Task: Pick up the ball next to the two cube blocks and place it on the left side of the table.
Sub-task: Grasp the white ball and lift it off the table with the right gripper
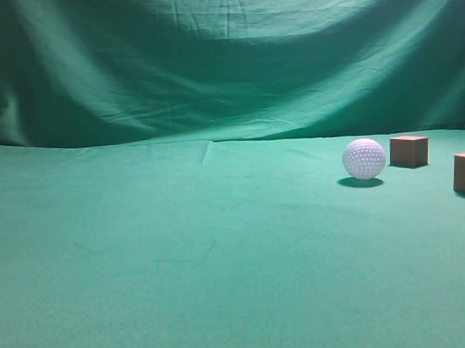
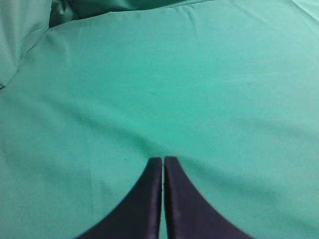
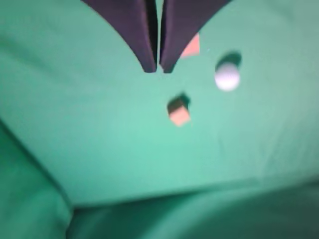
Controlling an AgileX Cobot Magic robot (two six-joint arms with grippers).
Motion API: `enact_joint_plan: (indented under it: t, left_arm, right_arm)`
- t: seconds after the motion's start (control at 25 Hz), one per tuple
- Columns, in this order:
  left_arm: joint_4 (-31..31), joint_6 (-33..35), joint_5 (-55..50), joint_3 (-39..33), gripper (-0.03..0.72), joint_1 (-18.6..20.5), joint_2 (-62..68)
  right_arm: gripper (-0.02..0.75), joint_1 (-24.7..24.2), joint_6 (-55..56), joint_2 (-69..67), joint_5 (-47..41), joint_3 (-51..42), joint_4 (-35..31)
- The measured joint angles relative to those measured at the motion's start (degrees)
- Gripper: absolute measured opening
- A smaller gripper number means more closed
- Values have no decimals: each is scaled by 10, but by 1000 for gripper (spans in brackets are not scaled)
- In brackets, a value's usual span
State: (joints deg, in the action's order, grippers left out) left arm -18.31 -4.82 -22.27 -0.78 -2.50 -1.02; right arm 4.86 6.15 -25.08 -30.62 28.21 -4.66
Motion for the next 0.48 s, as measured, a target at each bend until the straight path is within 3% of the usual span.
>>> enact_joint_plan:
  t: [0.2,0.48]
  left_arm:
    - [0,0,0,0,0,0,0]
    - [0,0,0,0,0,0,0]
  right_arm:
    - [0,36,-39,-143,-53,33,-7]
    - [0,90,-160,-344,-103,128,-82]
